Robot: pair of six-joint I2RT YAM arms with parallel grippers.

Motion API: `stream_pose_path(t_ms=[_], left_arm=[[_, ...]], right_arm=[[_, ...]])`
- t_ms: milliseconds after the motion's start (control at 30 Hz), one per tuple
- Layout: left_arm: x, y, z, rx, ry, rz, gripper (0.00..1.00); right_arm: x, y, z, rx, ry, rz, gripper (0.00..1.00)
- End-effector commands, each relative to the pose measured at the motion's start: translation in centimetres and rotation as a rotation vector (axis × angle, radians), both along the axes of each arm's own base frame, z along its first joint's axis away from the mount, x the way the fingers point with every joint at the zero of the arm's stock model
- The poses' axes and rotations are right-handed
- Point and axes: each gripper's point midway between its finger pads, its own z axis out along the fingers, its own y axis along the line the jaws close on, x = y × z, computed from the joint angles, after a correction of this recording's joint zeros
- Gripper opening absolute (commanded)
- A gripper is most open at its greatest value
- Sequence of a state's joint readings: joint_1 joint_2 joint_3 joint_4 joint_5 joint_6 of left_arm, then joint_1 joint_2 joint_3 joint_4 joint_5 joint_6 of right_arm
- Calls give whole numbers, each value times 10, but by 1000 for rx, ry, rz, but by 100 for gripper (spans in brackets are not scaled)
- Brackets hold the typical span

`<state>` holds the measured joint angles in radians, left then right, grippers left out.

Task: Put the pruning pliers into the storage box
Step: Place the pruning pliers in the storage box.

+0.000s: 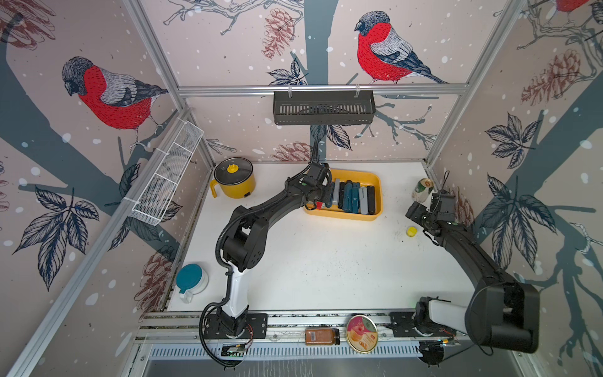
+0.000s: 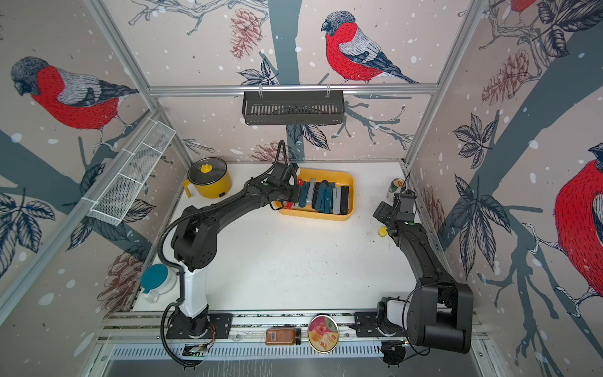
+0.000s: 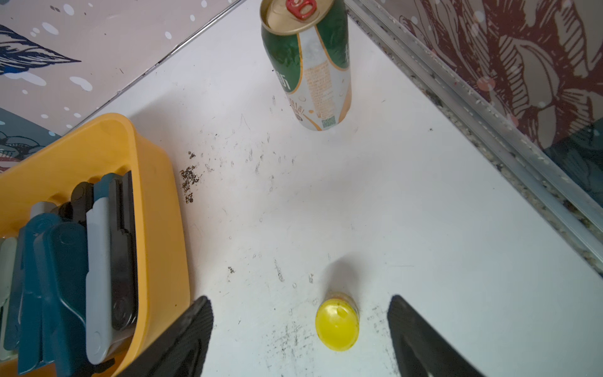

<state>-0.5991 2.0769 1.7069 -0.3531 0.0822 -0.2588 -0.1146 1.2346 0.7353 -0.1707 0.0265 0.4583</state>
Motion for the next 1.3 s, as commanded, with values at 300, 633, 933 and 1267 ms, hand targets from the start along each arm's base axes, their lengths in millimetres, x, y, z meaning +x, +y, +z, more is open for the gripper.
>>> stream_pose_path(t_ms=[300, 633, 933, 1267], left_arm=[[30, -30, -22, -81, 28, -46, 0], [38, -29, -39, -114, 52, -18, 0], [37, -31, -46, -134, 75, -13, 15], [38, -32, -38, -156, 74, -10, 32]], right_arm=[[5, 0, 15, -53, -93, 44, 85], [3, 2, 17, -64, -121, 61, 85], [2, 2, 19, -69, -124, 59, 86], [3, 4, 20, -69, -130, 77, 86]])
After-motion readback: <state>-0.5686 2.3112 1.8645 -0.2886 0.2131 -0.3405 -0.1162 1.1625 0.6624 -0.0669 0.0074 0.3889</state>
